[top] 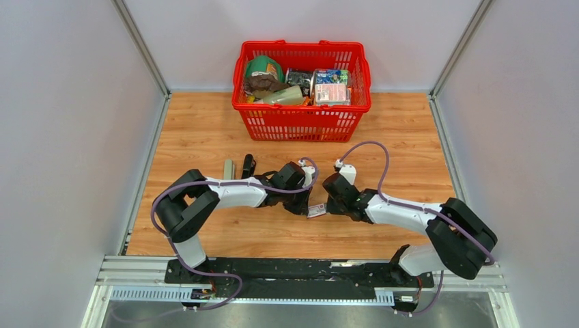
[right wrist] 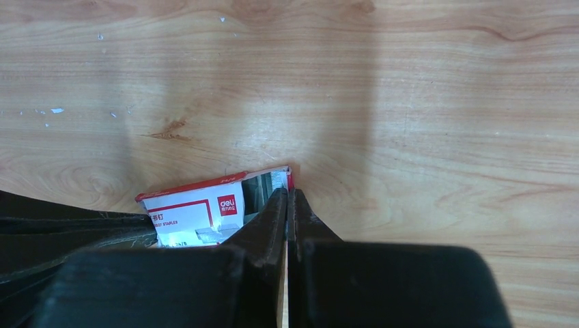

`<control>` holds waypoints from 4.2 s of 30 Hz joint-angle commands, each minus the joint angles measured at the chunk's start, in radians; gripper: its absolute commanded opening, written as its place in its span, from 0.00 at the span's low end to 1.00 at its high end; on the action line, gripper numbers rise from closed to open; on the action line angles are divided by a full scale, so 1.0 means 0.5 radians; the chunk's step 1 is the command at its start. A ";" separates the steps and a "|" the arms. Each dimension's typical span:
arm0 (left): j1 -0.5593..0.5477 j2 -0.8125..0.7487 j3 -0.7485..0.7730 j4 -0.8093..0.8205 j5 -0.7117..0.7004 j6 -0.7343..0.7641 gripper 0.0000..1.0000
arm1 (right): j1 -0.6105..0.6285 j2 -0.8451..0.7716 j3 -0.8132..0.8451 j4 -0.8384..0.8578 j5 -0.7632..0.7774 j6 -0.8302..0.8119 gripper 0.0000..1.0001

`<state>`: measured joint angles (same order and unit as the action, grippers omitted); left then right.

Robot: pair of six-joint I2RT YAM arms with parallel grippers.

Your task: Unload the staples from the stapler

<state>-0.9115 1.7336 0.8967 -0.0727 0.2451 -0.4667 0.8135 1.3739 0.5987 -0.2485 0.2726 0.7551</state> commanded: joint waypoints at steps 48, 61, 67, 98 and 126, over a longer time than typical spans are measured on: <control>-0.055 -0.083 -0.084 -0.005 -0.027 0.105 0.00 | 0.177 -0.278 0.033 -0.337 0.240 0.054 0.30; -0.085 -0.080 -0.072 -0.017 -0.021 0.120 0.00 | 0.088 -0.330 -0.025 -0.316 0.243 0.039 0.31; -0.101 -0.065 -0.048 -0.023 -0.024 0.120 0.00 | -0.016 -0.269 -0.035 -0.236 0.182 -0.001 0.21; -0.122 0.030 0.023 -0.017 -0.021 0.139 0.00 | 0.036 -0.054 -0.065 0.086 -0.208 -0.013 0.00; -0.122 -0.230 0.118 -0.275 -0.413 0.243 0.29 | 0.070 -0.318 0.128 -0.328 0.191 -0.102 0.45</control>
<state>-0.9691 1.6936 0.9112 -0.1589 0.1150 -0.3824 0.8566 1.2671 0.6018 -0.3588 0.2947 0.7250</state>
